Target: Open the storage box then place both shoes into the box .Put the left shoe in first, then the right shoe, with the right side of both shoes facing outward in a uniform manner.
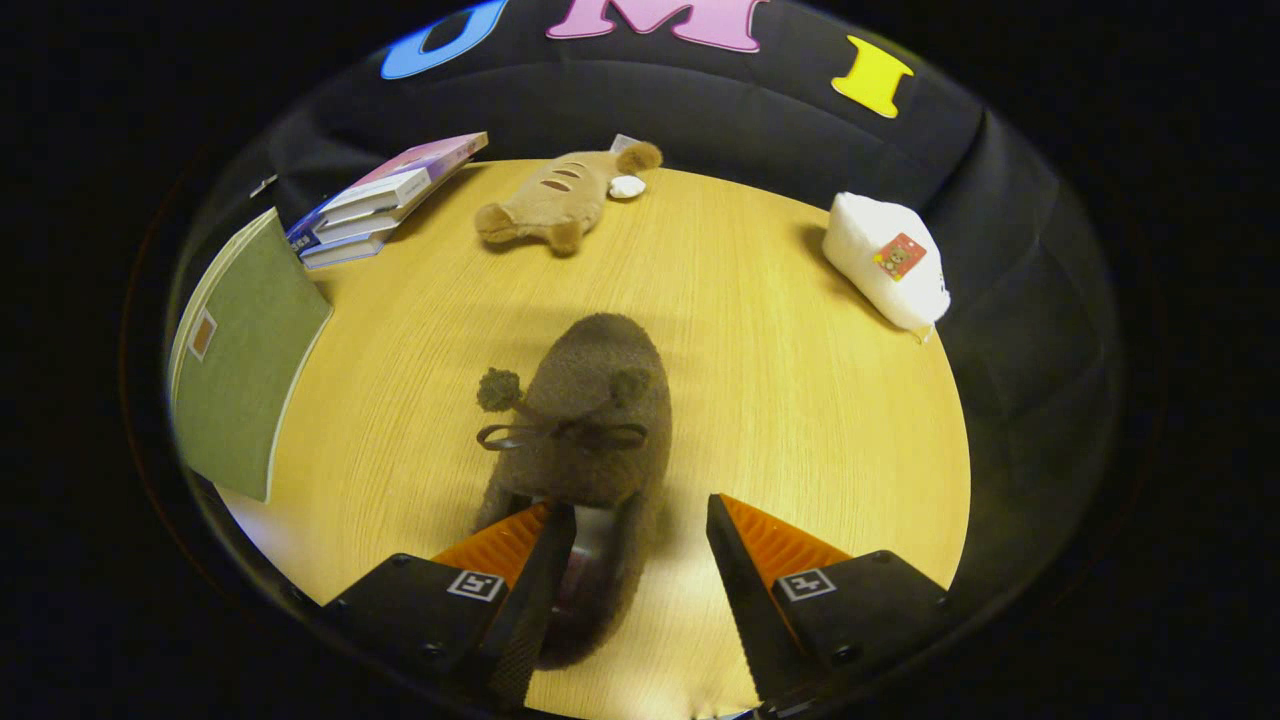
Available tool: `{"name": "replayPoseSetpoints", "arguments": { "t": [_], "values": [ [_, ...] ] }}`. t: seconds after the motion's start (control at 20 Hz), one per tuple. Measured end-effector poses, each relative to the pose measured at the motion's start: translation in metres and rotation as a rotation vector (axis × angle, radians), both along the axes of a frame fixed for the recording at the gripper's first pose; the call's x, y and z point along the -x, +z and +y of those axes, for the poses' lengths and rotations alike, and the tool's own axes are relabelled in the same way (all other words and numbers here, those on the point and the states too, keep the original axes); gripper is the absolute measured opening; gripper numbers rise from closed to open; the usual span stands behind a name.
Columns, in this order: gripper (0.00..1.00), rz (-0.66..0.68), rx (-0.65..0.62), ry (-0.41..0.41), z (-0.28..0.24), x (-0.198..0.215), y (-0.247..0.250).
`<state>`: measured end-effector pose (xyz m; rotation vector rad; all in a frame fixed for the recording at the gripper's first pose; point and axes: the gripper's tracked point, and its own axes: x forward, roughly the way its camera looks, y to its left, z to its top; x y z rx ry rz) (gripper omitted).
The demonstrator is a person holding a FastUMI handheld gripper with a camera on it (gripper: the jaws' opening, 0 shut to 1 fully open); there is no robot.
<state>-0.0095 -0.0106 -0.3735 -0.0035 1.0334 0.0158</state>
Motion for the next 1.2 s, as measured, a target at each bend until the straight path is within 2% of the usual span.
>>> {"name": "replayPoseSetpoints", "arguments": {
  "t": [0.15,0.25,0.3,0.35,0.4,0.45,0.5,0.6,0.85,1.2],
  "values": [
    [0.76,-0.059,0.019,-0.008,-0.001,-0.020,-0.004],
    [0.67,-0.068,0.016,-0.019,-0.001,-0.025,-0.009],
    [0.55,-0.063,0.014,-0.021,0.000,-0.024,-0.010],
    [0.48,-0.060,0.030,-0.025,-0.003,-0.024,-0.011],
    [0.30,-0.063,0.049,-0.030,-0.006,-0.024,-0.010],
    [0.25,-0.068,0.059,-0.038,-0.008,-0.023,-0.009],
    [0.13,-0.067,0.056,-0.047,-0.008,-0.020,-0.006],
    [0.10,-0.081,0.041,-0.058,-0.006,-0.017,0.005],
    [0.10,-0.136,-0.005,-0.057,0.009,-0.009,0.061],
    [0.10,-0.202,-0.161,-0.046,0.080,-0.025,0.164]
  ]
}}
